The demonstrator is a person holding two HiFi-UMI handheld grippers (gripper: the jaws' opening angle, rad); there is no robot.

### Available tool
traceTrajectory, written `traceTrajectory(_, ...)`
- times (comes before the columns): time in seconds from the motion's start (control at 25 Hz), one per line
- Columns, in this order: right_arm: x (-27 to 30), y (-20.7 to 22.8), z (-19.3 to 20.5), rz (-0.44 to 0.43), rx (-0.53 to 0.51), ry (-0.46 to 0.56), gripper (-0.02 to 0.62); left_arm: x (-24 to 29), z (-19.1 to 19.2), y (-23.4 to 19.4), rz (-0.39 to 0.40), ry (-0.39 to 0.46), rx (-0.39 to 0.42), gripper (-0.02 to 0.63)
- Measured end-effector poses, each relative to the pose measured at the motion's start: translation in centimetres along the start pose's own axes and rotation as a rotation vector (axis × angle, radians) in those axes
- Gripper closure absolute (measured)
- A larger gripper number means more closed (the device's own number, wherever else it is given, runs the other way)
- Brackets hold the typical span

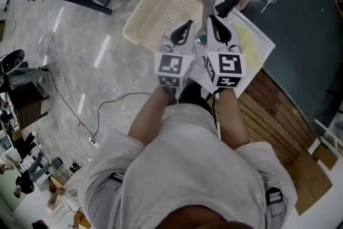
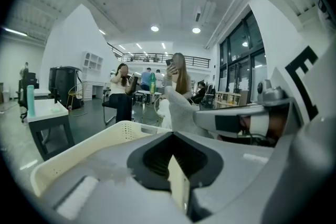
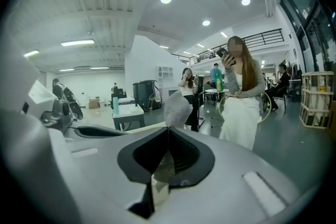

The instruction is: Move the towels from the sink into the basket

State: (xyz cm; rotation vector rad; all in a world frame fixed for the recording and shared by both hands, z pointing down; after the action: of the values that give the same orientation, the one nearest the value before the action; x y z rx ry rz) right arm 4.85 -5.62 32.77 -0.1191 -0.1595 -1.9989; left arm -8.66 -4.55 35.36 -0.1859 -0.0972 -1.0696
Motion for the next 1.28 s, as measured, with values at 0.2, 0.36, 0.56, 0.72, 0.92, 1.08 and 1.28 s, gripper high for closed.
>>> traceTrajectory(0.2,0.9,-2.0,-0.7,-0.086,-0.016,0.02,0.58,-2.2,-0.1,-1.4,-0.09,0.017,-0.013,0.586)
traceTrajectory(0.36,2.0,-3.7,-1.1,-0.128,-0.025,0.024,0.58,-3.4,-0.1,-2.9,-0.132,0.024,-0.028,0.586)
traceTrajectory(0.56,4.3,-5.6,-0.7,-0.131,-0.044,-0.006,0.58,-3.4,0.0,-5.7,-0.13,0.029,-0.039,0.584)
traceTrajectory(0.72,6.5,-5.8,-0.2,-0.099,-0.045,-0.031,0.58,-1.7,0.5,-8.1,-0.101,0.012,-0.064,0.586)
traceTrajectory(0.92,9.7,-5.5,0.2,-0.051,-0.033,-0.062,0.58,0.6,0.5,-10.5,-0.057,-0.007,-0.077,0.586)
traceTrajectory(1.08,11.4,-5.1,1.0,-0.035,-0.022,-0.1,0.58,2.0,0.9,-11.6,-0.041,-0.034,-0.092,0.586)
traceTrajectory(1.28,13.6,-4.9,2.2,-0.032,-0.015,-0.147,0.58,3.6,1.5,-13.1,-0.036,-0.058,-0.108,0.586)
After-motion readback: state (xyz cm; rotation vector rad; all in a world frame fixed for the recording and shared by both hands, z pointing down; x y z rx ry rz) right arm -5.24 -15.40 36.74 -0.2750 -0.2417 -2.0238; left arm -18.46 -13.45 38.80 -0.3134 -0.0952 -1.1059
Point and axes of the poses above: the fingertips, and each gripper's own axes: x forward along the fingers, y to its right, z out of its underside, the point moved 9 cm from there along -x, backward along the fingers, and after that the axes turned 7 degrees about y, right-handed, at the moved point
